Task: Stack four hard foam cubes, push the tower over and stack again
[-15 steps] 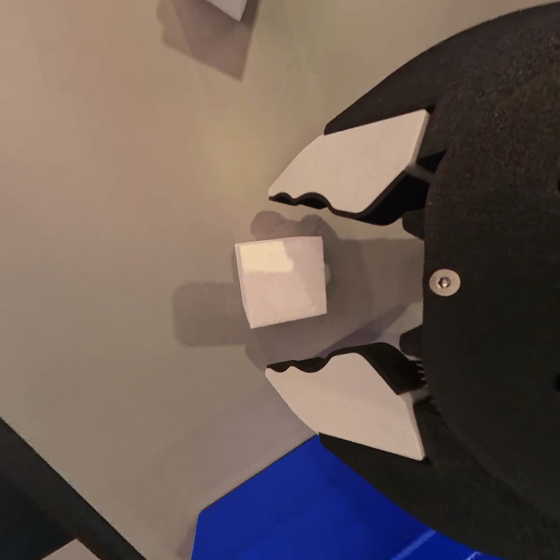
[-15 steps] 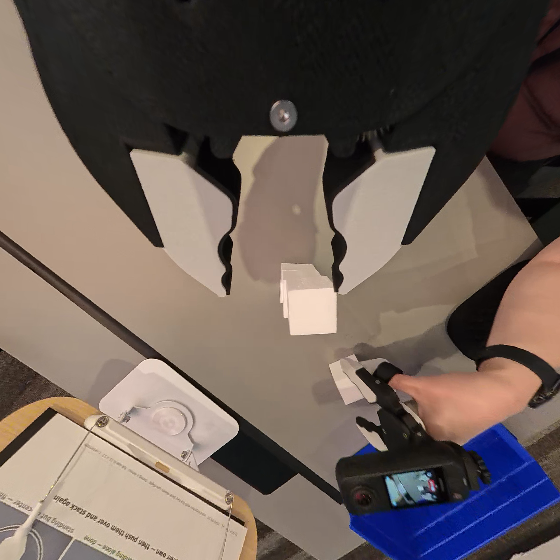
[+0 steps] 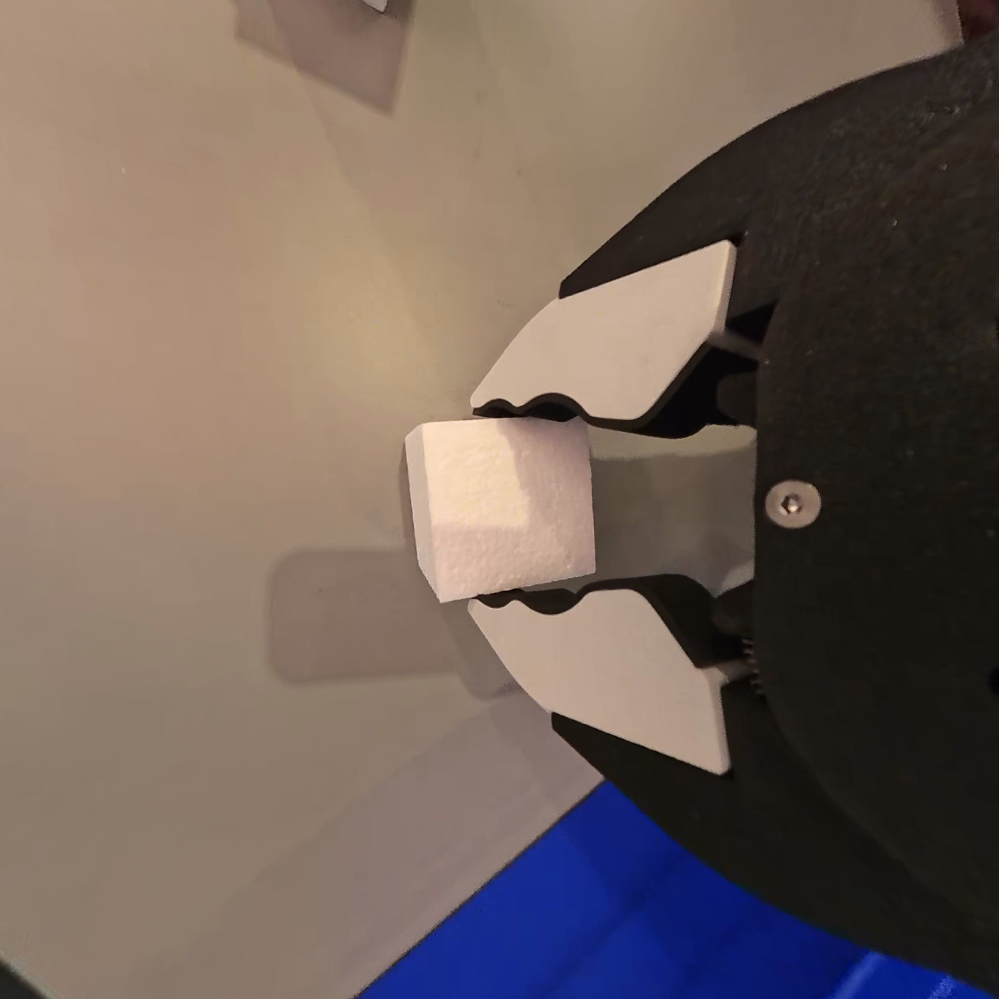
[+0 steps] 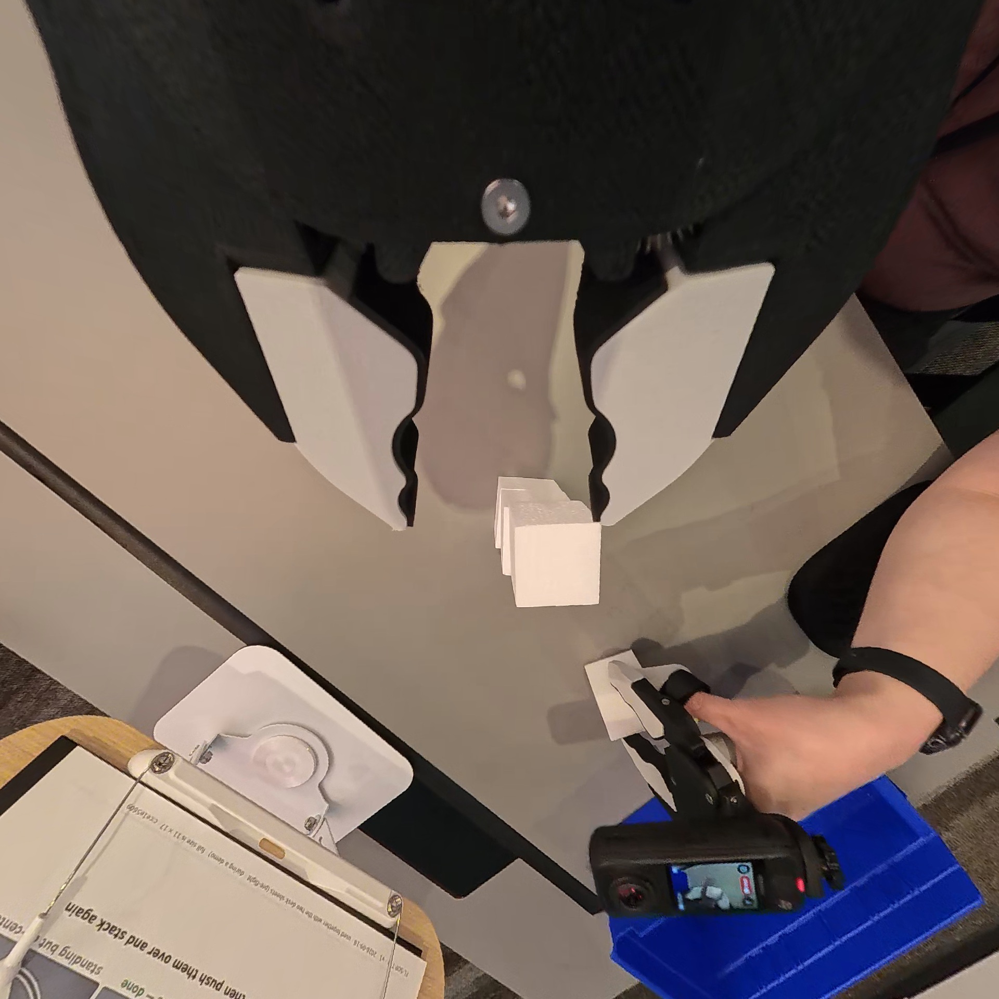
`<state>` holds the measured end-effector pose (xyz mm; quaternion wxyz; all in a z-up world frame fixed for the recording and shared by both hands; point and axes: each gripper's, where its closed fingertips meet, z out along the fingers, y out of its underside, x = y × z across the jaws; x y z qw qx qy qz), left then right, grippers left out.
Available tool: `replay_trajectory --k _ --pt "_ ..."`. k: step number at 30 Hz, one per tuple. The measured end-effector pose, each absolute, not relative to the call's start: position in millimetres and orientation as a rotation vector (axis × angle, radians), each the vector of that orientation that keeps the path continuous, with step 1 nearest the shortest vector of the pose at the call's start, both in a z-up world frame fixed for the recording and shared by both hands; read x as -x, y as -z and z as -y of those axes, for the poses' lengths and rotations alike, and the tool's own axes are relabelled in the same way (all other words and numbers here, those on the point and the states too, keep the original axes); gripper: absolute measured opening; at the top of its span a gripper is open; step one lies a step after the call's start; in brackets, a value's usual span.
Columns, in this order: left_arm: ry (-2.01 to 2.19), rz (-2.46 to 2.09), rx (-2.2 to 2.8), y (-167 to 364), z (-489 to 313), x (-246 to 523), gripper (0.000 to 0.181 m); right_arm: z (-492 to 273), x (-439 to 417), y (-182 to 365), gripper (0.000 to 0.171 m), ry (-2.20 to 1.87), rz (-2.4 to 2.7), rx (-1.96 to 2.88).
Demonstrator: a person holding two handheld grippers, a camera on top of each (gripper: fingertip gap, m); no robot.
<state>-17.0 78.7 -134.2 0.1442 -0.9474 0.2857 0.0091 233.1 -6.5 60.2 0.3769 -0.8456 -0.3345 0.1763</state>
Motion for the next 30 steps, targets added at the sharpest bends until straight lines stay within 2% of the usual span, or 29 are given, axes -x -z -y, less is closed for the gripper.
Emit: replay_trajectory --k 6,10,13,21,30 --pt "0.242 -0.760 2.530 62.3 -70.4 -0.5 0.061 2.7 -241.5 -63.5 0.062 -0.463 0.828 2.161" --pt "0.417 -0.854 2.260 -6.9 -38.6 -46.7 0.060 -3.5 -249.8 -64.1 0.061 -0.472 0.786 2.168" --pt "0.451 -0.941 2.169 -34.1 -13.5 -83.0 0.060 -6.4 -254.9 -61.2 0.061 -0.479 0.774 2.186" --pt "0.359 -1.198 2.256 -40.9 17.8 -160.9 0.061 -8.0 -271.8 -70.8 0.061 -0.516 0.728 2.171" --pt "0.035 -1.184 2.407 -16.5 -0.6 -172.0 0.061 -2.2 -290.1 -84.9 0.061 -0.585 0.694 2.136"
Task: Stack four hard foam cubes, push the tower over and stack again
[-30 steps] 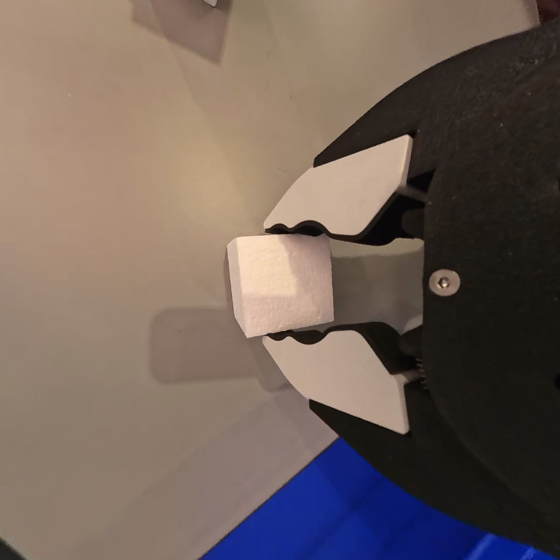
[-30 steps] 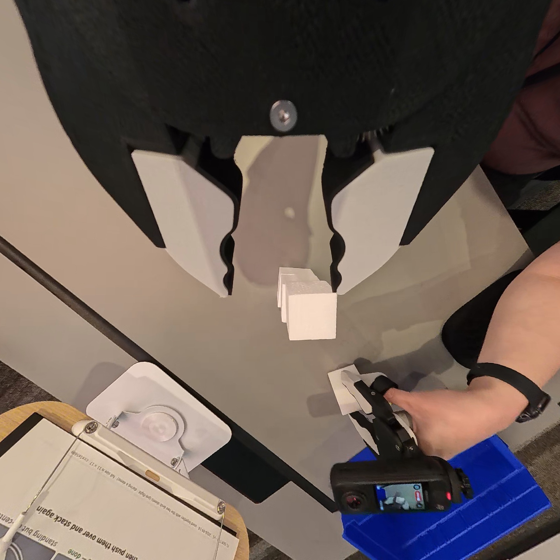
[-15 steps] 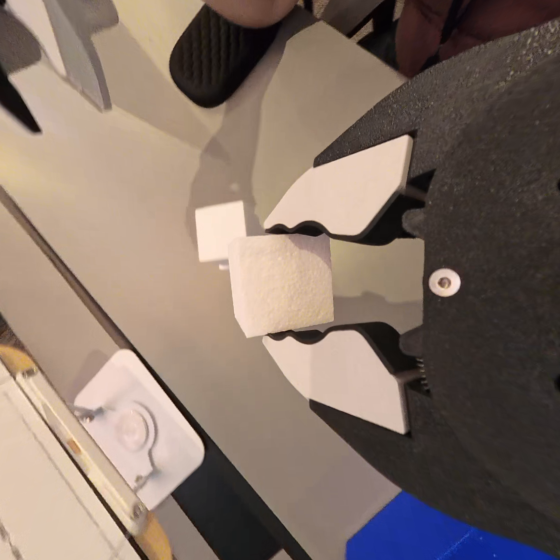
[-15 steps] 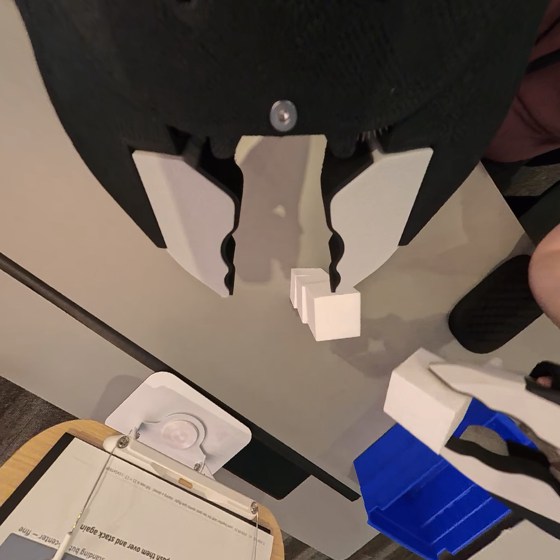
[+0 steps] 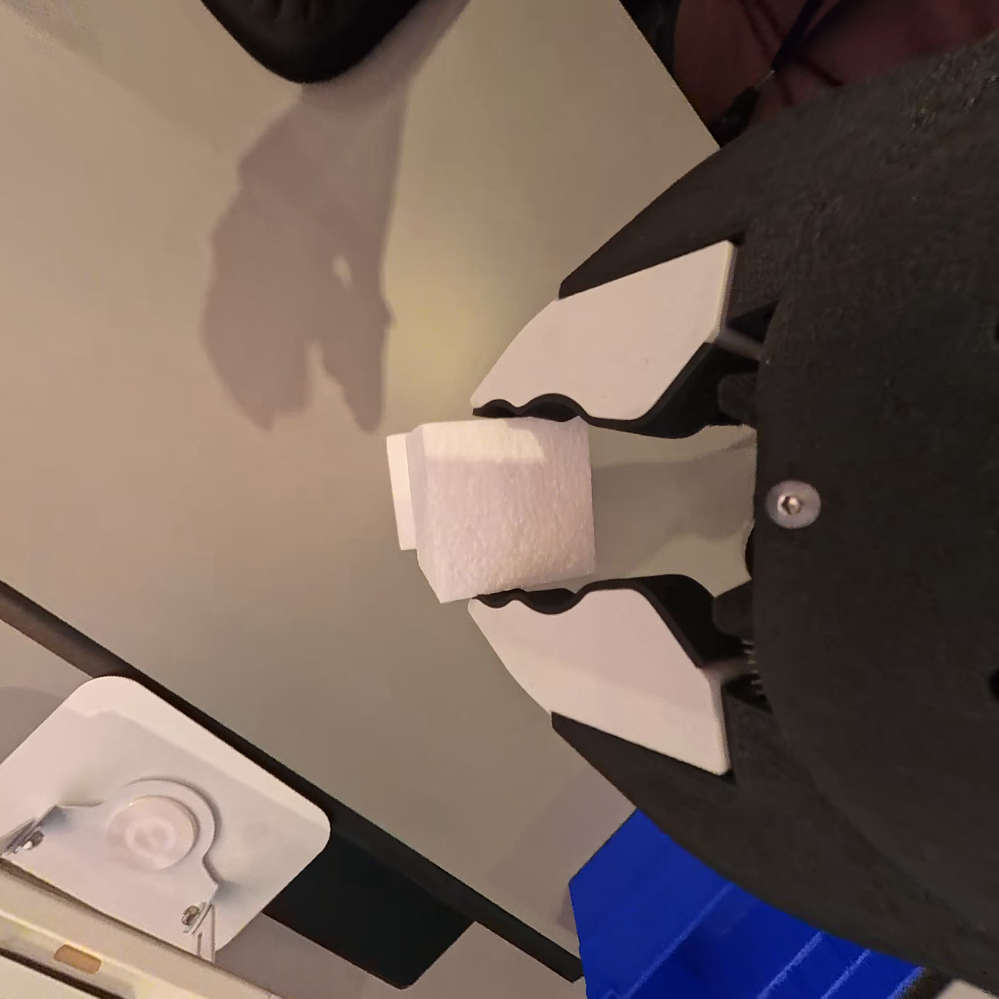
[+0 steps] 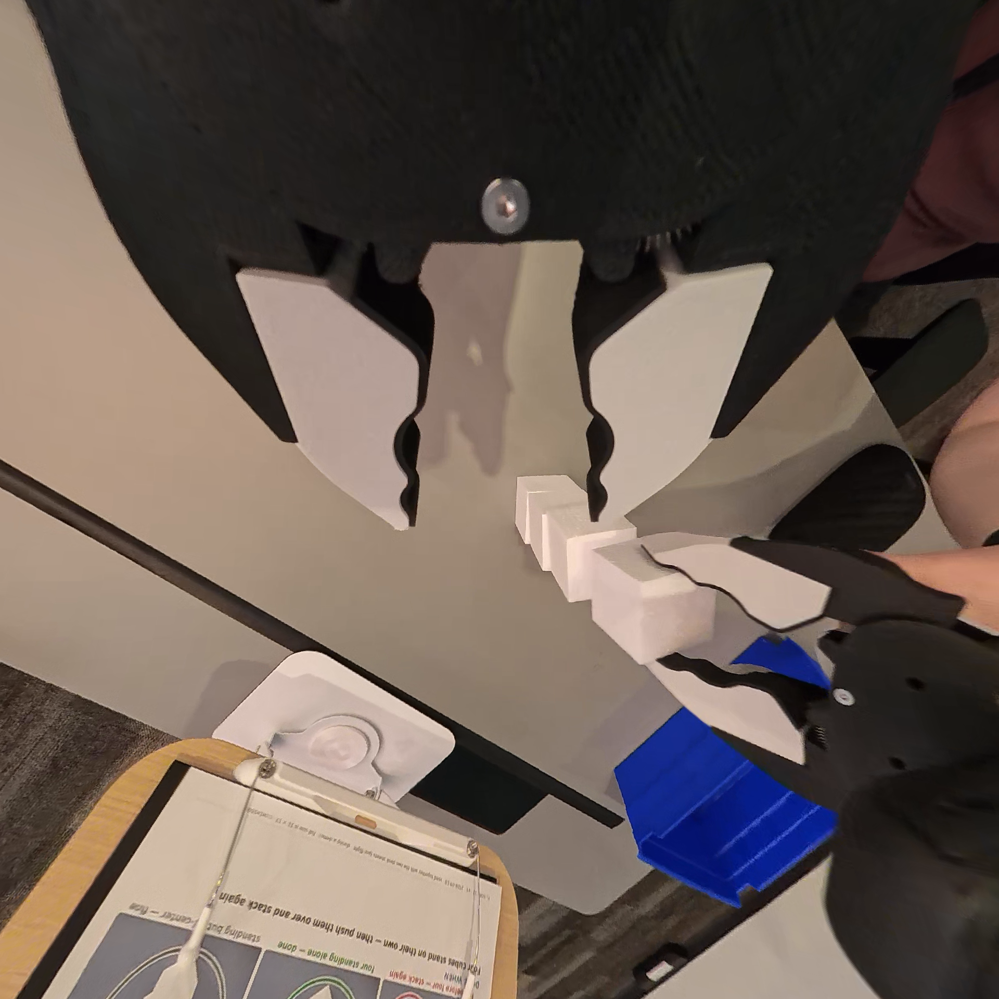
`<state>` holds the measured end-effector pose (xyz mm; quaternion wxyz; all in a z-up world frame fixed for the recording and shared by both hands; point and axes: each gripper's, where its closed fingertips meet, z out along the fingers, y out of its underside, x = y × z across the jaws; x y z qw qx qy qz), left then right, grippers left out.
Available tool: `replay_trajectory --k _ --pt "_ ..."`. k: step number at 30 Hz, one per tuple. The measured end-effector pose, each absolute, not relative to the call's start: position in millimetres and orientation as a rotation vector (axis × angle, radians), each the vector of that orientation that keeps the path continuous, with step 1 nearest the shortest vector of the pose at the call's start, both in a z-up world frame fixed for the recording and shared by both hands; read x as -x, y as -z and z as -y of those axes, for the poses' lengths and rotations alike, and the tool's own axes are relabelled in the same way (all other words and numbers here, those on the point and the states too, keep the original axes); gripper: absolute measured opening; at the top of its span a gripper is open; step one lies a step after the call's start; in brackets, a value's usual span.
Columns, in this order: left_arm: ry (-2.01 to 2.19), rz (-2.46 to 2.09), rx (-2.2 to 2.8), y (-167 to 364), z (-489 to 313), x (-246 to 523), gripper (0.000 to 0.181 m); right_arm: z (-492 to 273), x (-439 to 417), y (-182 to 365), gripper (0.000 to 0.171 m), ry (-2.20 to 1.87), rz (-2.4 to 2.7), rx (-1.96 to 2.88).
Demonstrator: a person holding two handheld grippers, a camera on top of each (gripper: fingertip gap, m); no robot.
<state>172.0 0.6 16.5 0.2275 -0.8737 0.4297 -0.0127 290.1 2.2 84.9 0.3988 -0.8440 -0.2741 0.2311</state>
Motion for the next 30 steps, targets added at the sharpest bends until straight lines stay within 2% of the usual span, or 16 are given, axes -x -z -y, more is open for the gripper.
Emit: replay_trajectory --k 15,21,25,30 --pt "-0.062 -1.196 2.478 -3.8 -7.1 -179.4 0.061 3.8 -311.6 -93.7 0.061 -0.671 0.659 2.118" --pt "-0.084 -1.205 2.474 -0.4 -12.6 -174.8 0.082 1.9 -311.6 -88.6 0.061 -0.665 0.665 2.138" --pt "0.070 -1.173 2.370 -24.1 -8.6 -181.1 0.081 -2.2 -310.0 -89.2 0.061 -0.659 0.670 2.122" --pt "0.227 -1.019 2.072 -87.2 -3.0 -167.3 0.076 -8.4 -309.5 -104.5 0.056 -0.636 0.686 2.010"
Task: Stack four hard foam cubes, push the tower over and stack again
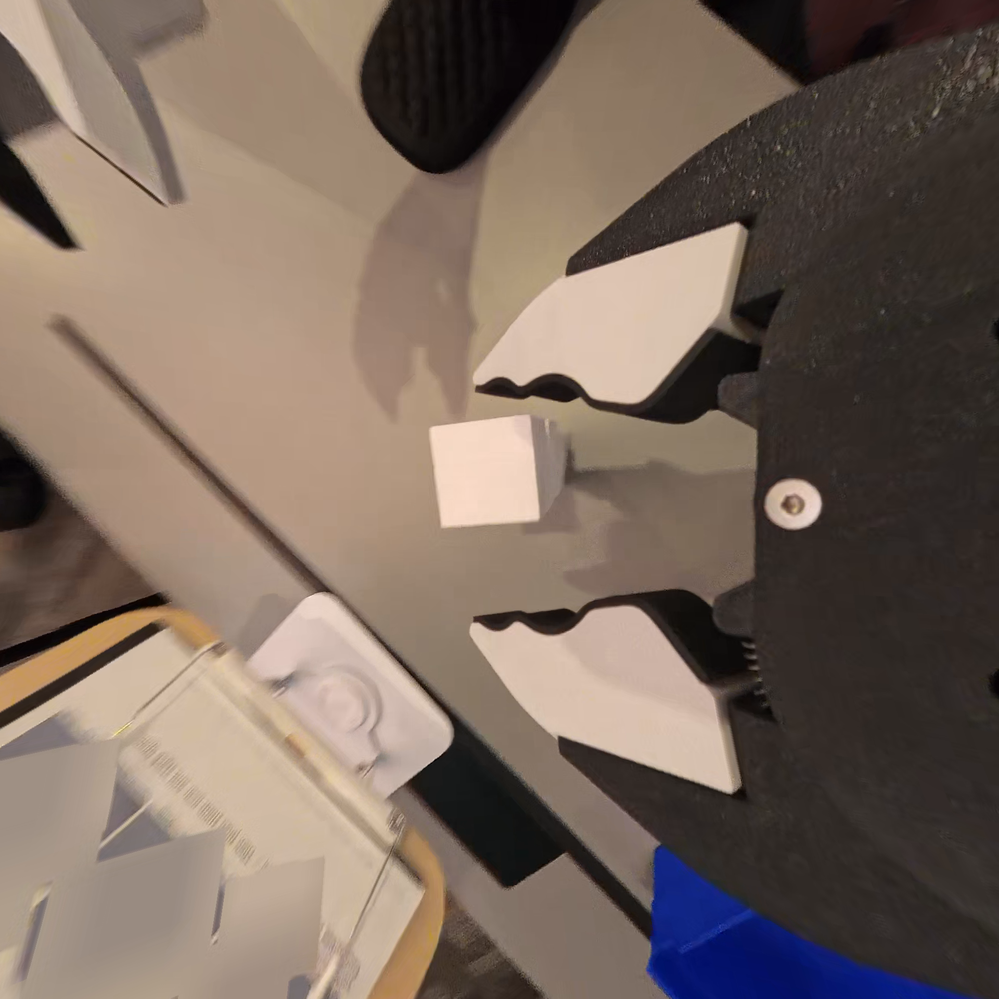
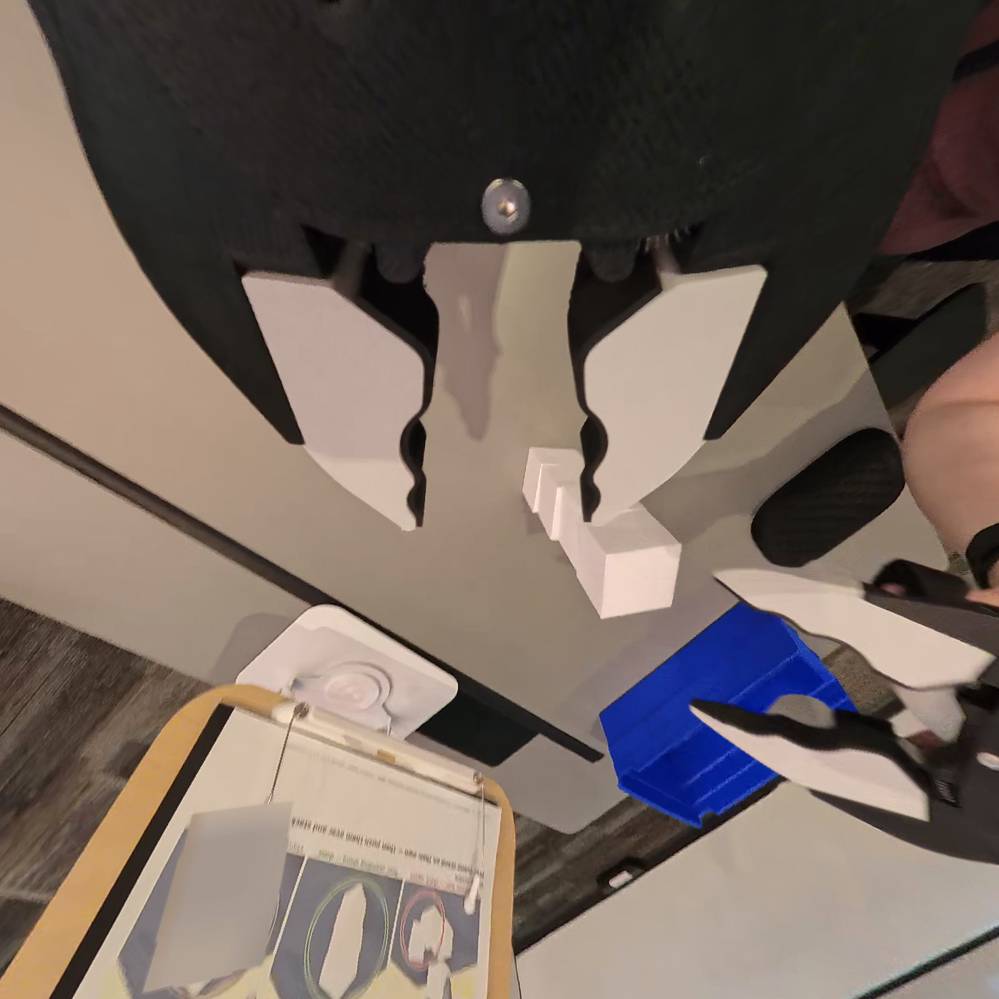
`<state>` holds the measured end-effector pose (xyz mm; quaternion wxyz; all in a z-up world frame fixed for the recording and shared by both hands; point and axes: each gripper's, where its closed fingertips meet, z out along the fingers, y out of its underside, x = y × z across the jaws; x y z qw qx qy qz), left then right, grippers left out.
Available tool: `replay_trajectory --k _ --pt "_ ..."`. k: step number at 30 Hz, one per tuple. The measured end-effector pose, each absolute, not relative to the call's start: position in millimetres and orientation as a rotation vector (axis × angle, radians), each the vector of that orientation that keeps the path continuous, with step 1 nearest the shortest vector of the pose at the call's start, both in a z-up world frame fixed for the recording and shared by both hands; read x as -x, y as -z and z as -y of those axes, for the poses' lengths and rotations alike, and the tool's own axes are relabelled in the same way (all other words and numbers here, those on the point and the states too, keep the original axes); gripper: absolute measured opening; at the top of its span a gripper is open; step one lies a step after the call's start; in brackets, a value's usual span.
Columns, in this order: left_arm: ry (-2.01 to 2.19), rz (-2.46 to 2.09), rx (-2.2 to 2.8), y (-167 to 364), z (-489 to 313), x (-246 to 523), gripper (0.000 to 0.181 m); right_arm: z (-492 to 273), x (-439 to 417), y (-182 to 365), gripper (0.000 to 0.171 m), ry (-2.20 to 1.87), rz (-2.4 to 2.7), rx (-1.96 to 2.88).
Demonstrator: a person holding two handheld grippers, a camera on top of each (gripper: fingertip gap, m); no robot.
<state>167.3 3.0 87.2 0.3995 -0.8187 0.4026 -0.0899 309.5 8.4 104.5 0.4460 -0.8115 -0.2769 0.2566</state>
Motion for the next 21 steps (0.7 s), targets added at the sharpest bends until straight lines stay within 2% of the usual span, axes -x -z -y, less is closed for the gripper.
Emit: replay_trajectory --k 3,7,9,12,15,16,17,19,20,21 --pt "0.276 -0.865 1.845 -124.8 -0.9 -142.8 0.069 -14.4 -316.4 -120.4 0.047 -0.538 0.696 1.887" --pt "0.246 -0.740 1.596 -146.0 3.2 -104.6 0.061 -24.4 -332.9 -141.0 0.039 -0.356 0.670 1.701" --pt "0.198 -0.713 1.490 -151.0 1.0 -88.8 0.059 -26.3 -336.7 -146.9 0.042 -0.318 0.666 1.616" --pt "0.191 -0.736 1.510 -140.2 -7.4 -75.8 0.051 -31.3 -336.1 -143.8 0.056 -0.341 0.660 1.595" --pt "0.273 -0.893 1.572 -119.5 -13.1 -81.0 0.035 -38.6 -331.7 -127.2 0.055 -0.381 0.694 1.656" --pt "0.304 -0.972 1.610 -107.2 -13.6 -83.4 0.023 -42.4 -332.0 -120.6 0.049 -0.370 0.703 1.682" --pt "0.361 -1.103 1.662 -88.6 -8.2 -87.5 0.000 -45.2 -331.7 -113.7 0.039 -0.356 0.725 1.706" --pt "0.478 -1.210 1.761 -58.3 -5.1 -91.4 0.000 -48.2 -329.0 -99.0 0.013 -0.343 0.785 1.755" --pt "0.502 -1.205 1.785 -47.0 -9.8 -91.8 0.000 -50.0 -328.7 -91.6 0.003 -0.337 0.805 1.785" --pt "0.502 -1.220 1.800 -35.4 -15.5 -91.9 0.000 -52.7 -329.3 -85.3 0.001 -0.326 0.814 1.810"
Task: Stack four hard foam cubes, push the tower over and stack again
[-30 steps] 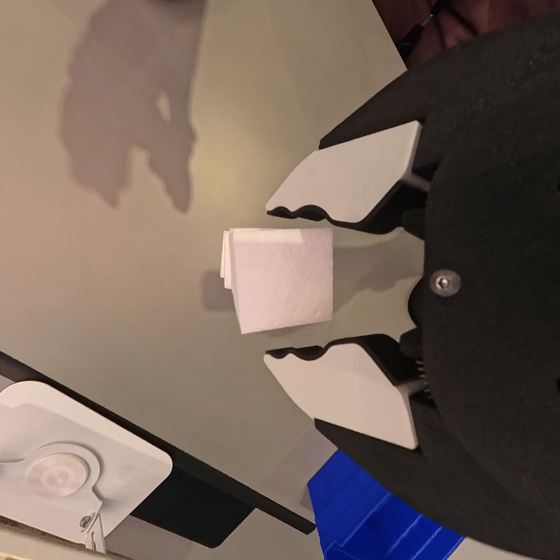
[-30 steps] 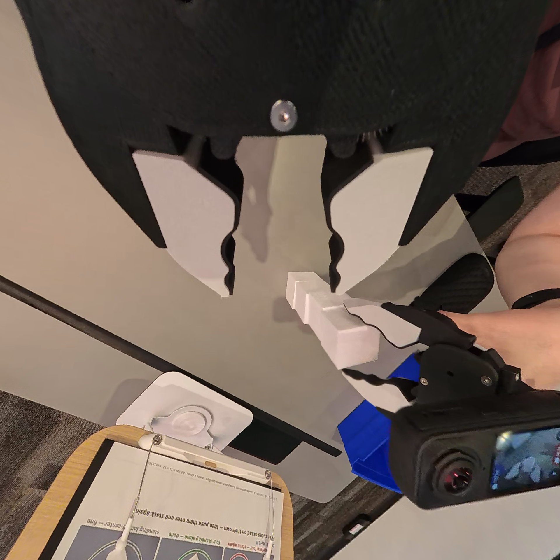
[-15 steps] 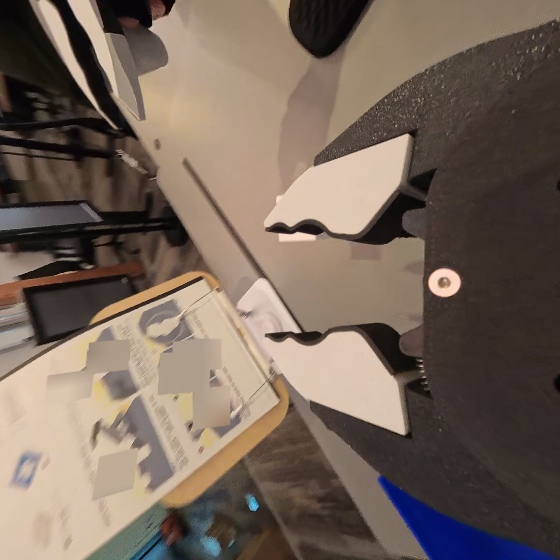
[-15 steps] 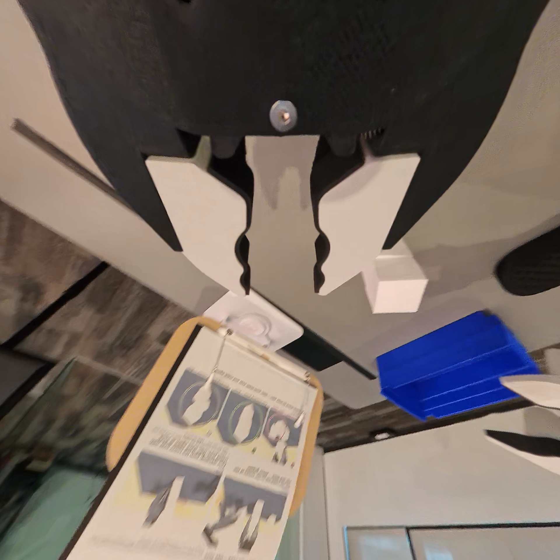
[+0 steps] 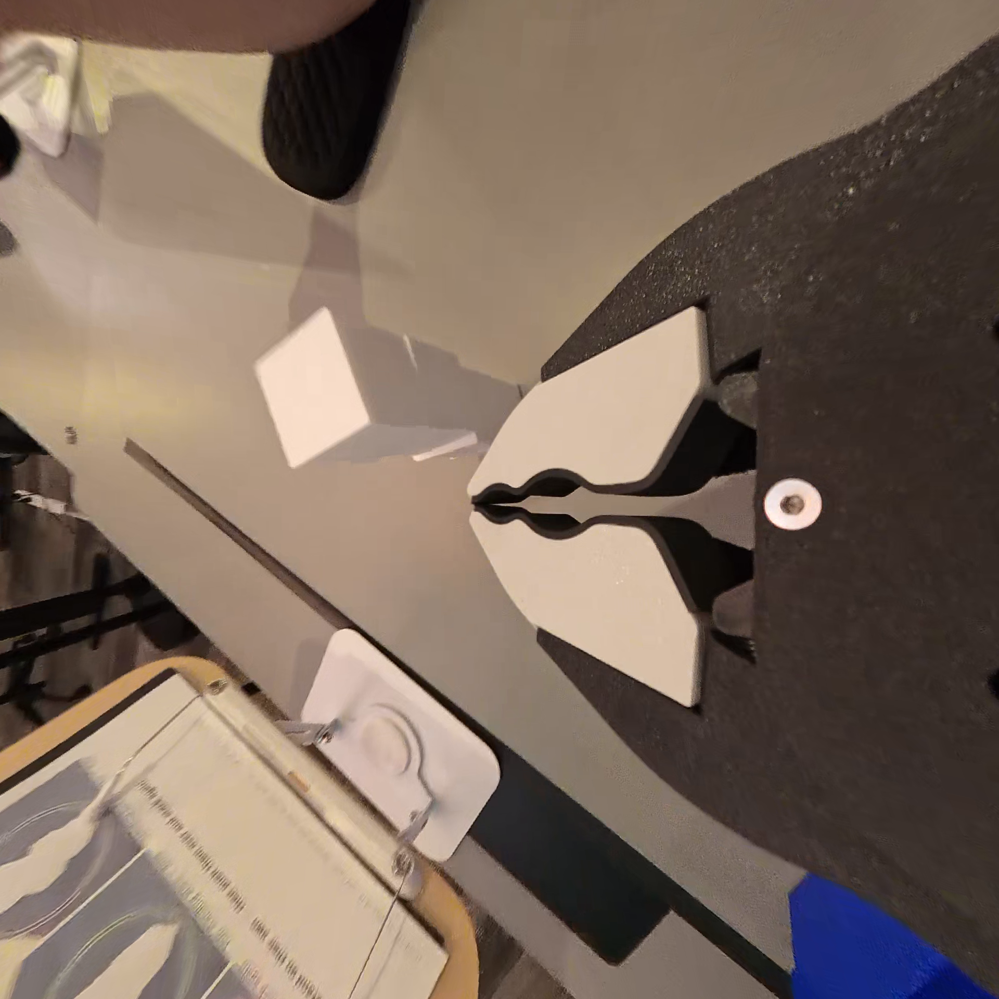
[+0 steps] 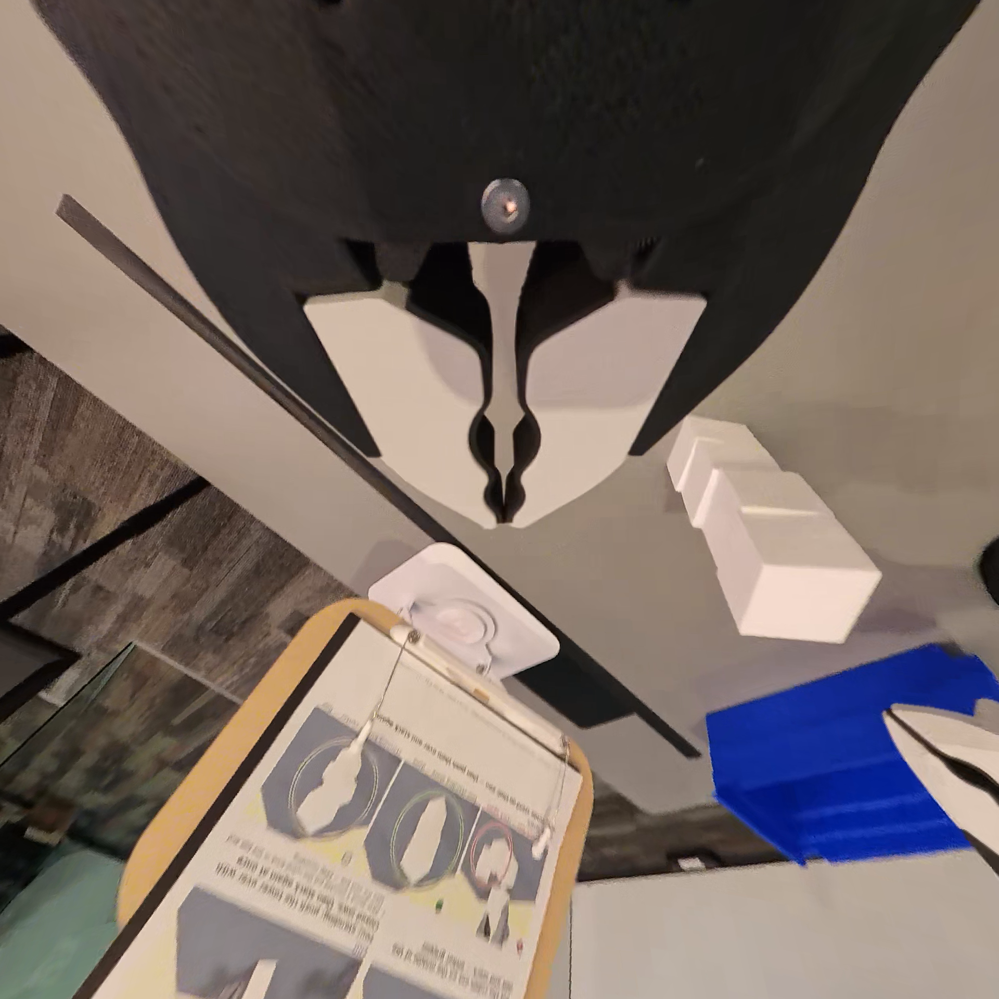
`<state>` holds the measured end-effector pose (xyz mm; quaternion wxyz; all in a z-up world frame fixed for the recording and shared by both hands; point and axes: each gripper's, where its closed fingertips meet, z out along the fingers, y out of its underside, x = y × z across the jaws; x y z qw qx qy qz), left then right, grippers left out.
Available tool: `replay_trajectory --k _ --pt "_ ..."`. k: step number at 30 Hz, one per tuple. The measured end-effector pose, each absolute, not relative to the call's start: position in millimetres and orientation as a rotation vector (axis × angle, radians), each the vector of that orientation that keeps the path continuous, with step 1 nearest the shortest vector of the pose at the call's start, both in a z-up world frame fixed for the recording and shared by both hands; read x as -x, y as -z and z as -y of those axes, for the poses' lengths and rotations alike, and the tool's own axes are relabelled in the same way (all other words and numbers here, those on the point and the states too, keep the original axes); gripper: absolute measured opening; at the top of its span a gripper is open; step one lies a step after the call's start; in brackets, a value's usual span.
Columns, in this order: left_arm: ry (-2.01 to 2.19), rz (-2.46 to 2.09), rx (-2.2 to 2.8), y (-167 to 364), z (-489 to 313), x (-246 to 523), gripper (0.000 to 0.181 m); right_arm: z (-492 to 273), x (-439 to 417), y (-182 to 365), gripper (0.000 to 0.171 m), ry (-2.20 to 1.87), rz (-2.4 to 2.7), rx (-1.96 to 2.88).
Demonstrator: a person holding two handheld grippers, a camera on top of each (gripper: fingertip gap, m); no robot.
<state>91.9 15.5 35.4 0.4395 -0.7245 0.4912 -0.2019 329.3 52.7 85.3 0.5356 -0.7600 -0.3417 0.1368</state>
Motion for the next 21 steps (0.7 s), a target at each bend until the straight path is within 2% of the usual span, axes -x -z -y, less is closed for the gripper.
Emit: replay_trajectory --k 5,8,11,16,21 --pt "0.445 -1.391 1.924 36.0 -33.4 -89.1 0.000 -69.4 -339.3 -58.2 0.001 -0.279 0.806 1.904" --pt "0.449 -1.452 2.197 90.6 -30.2 -79.3 0.000 -76.1 -357.5 -33.4 0.001 -0.204 0.823 2.018" --pt "0.334 -1.487 2.367 122.0 -32.0 -59.4 0.000 -81.0 -384.8 -17.9 0.001 -0.120 0.801 2.103" --pt "0.373 -1.526 2.383 122.2 -18.9 -65.2 0.000 -79.1 -420.4 -15.0 0.001 -0.144 0.688 2.149" --pt "0.425 -1.518 2.244 101.9 -8.8 -109.9 0.000 -76.3 -435.8 -19.5 0.001 -0.176 0.630 2.143"
